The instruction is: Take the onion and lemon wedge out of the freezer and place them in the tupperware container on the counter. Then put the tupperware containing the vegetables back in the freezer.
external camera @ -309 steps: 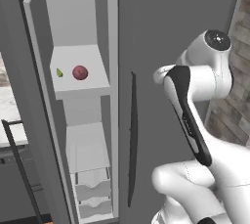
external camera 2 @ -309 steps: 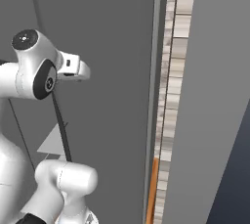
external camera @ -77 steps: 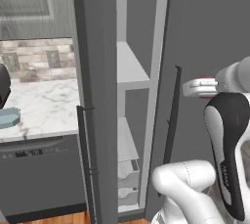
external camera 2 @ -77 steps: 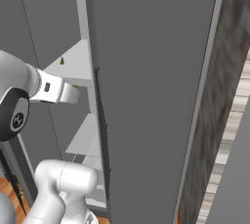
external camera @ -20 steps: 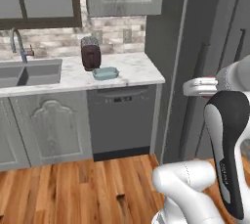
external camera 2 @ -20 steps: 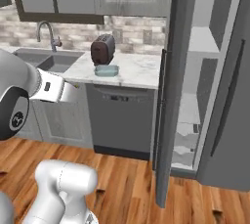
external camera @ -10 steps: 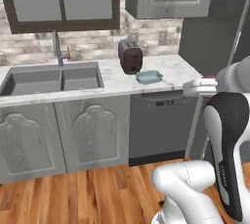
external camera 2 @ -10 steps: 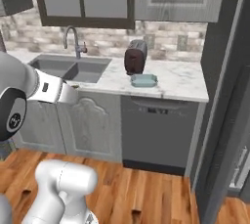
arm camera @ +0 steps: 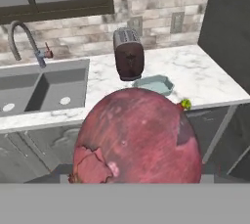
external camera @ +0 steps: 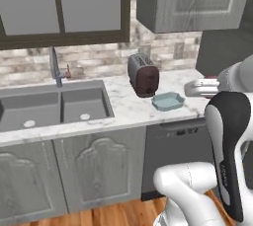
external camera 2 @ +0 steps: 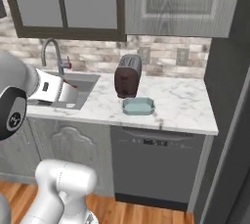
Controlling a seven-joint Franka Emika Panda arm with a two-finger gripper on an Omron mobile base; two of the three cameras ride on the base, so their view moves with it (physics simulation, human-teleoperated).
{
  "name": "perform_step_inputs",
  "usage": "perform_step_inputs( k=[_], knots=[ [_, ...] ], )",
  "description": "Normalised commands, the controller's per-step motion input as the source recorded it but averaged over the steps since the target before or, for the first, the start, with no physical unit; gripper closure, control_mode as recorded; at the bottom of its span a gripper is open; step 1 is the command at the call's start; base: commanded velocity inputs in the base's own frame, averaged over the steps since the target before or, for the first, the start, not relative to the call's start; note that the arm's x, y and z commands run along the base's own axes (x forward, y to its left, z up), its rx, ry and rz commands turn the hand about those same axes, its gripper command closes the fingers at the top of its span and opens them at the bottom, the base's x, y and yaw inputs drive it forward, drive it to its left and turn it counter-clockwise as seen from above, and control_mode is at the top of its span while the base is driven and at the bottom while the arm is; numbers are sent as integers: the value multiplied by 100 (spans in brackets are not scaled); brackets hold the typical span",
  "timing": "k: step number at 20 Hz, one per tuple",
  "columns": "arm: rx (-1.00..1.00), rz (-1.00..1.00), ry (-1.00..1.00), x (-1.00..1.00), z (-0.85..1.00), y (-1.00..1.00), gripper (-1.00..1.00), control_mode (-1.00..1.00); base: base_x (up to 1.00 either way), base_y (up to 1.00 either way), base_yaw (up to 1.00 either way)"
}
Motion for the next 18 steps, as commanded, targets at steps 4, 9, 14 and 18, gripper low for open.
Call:
perform_step_inputs(
  k=[4, 9, 14, 18],
  knots=[
    [0, 0, 0, 0, 0, 0, 100, 100, 94, -3, -7],
    [0, 0, 0, 0, 0, 0, 100, 100, 46, 0, -6],
    [4, -3, 2, 22, -44, -18, 100, -100, 7, -1, -1],
    [8, -8, 26, 17, -49, -41, 100, -100, 0, 0, 0]
  ],
)
